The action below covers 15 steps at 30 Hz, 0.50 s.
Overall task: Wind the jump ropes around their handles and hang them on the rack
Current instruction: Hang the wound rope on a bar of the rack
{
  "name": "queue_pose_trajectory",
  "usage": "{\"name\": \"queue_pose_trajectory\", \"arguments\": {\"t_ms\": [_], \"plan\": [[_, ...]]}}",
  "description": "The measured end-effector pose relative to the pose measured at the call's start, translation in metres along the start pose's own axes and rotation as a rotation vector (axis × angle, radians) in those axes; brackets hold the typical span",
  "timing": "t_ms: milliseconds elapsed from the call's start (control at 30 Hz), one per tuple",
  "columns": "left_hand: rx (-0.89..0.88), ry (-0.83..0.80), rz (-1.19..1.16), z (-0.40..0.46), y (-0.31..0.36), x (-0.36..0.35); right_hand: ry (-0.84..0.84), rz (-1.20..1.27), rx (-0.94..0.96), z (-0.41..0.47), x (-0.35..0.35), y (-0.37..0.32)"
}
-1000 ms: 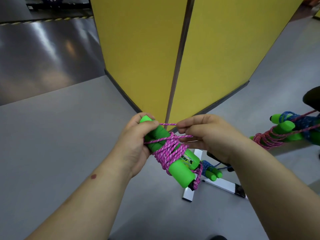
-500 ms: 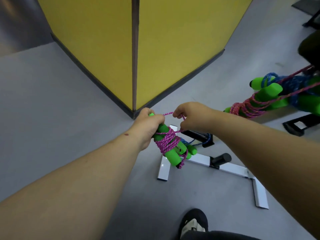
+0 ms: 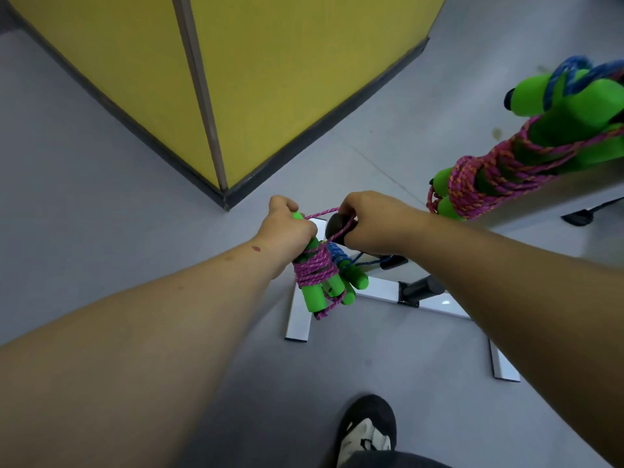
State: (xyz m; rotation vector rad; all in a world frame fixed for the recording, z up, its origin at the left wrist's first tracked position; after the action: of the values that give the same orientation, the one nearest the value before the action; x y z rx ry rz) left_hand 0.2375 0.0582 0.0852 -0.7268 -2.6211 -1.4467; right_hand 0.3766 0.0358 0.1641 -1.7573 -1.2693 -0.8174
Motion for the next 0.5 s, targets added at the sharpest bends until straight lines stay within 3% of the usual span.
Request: {"name": "queue_pose_trajectory", "arguments": {"t_ms": [500], "plan": [[0.057,-0.104,-0.246,0.018,-0.007,-0.033,0.141,0.153,-0.134,-0.006,-0.005,0.017]]}}
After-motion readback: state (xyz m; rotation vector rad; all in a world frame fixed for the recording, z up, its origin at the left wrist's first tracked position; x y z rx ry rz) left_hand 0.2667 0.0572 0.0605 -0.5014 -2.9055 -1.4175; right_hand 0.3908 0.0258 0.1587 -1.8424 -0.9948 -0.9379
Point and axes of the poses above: each hand's wrist, its own z-axis towards the middle knuckle, its own x-axis out of the back of the hand, y = z × x, the point moved 7 cm from there along z, towards the middle knuckle, and after that the axes turned 5 degrees about z, right-handed, at the moved point
